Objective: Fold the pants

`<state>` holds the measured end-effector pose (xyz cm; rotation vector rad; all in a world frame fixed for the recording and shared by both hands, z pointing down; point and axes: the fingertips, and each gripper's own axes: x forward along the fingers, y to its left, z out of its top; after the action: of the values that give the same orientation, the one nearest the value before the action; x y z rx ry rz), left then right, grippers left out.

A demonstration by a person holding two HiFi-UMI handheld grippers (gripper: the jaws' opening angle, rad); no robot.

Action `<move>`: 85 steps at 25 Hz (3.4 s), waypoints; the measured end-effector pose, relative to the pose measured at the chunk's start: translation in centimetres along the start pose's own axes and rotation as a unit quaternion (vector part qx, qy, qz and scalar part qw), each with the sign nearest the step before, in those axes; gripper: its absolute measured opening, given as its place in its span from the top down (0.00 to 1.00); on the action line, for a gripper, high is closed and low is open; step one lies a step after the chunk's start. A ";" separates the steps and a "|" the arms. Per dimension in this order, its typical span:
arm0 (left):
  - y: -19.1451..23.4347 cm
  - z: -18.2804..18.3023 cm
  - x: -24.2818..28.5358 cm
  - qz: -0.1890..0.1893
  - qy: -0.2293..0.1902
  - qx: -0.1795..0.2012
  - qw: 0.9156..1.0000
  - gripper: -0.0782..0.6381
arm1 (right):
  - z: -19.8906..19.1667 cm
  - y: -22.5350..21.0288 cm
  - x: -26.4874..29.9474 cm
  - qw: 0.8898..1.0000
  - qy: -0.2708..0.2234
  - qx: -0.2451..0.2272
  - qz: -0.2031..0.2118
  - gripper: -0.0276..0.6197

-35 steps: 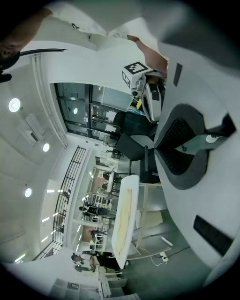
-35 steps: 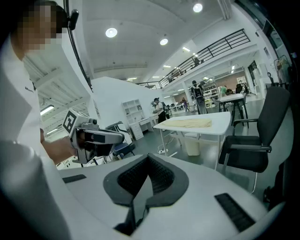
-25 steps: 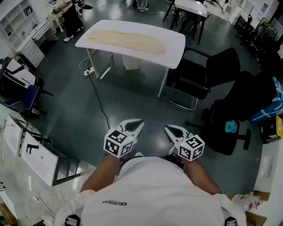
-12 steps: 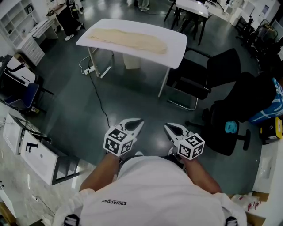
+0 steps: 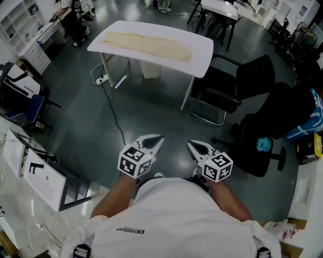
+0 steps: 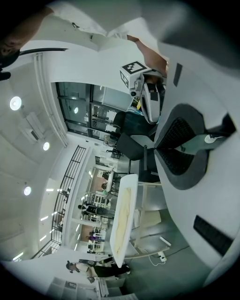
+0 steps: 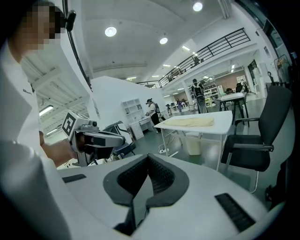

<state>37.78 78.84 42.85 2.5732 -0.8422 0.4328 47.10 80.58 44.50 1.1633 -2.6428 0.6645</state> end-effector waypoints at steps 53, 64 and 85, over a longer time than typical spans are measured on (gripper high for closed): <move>15.1 4.4 4.3 0.062 0.021 -0.046 0.997 0.85 | 7.9 -7.5 16.2 0.997 0.016 0.033 0.071 0.93; 21.6 9.1 11.8 0.057 0.048 -0.047 0.996 0.85 | 11.5 -16.1 21.9 0.995 0.015 0.072 0.061 0.93; 28.1 16.8 23.8 0.071 0.051 -0.021 0.996 0.85 | 17.9 -28.5 26.6 0.995 -0.002 0.065 0.071 0.93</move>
<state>41.60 38.69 45.43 2.4389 -0.9894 0.5759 50.28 37.89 46.91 1.0159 -2.7408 0.8710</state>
